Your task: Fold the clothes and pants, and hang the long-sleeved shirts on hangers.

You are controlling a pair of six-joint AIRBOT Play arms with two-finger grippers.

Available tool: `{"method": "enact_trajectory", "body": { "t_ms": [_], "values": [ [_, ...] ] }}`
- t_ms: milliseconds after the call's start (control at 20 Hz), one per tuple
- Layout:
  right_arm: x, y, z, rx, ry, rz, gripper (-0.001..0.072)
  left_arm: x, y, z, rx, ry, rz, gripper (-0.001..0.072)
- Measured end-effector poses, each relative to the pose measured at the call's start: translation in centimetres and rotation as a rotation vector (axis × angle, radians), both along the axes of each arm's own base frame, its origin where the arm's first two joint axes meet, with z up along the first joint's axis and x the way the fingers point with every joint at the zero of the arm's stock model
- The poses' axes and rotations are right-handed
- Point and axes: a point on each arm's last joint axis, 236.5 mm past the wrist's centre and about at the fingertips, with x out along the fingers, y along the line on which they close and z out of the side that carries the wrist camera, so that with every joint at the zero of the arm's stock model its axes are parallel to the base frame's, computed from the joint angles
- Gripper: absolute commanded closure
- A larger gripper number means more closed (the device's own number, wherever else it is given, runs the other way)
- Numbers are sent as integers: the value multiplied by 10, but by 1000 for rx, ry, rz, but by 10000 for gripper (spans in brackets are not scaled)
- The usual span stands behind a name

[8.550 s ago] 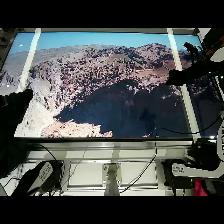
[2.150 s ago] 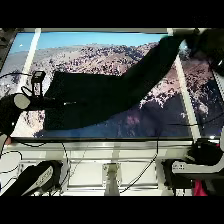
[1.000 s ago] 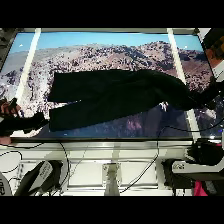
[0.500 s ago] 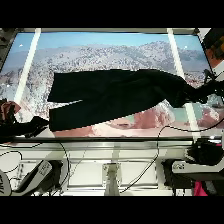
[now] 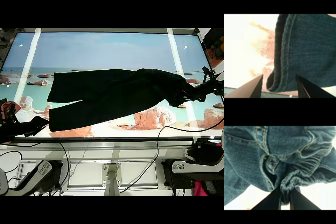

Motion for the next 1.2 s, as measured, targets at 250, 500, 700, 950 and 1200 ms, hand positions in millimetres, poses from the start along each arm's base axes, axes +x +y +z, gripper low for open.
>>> {"method": "enact_trajectory", "body": {
  "t_ms": [250,500,700,950,1200],
  "values": [
    [2,3,1,14,-9,-1,653,3,-14,-4,-2,7,-60,239],
    [3,5,2,22,-13,-2,653,1,-28,-18,-43,55,-101,697],
    [4,4,2,21,-16,-4,654,20,-34,0,-93,-3,-83,695],
    [2,7,7,31,-17,-1,654,79,-20,114,-13,-306,-115,696],
    [-15,39,41,109,-23,59,653,91,4,207,221,-455,-134,695]
  ]
}}
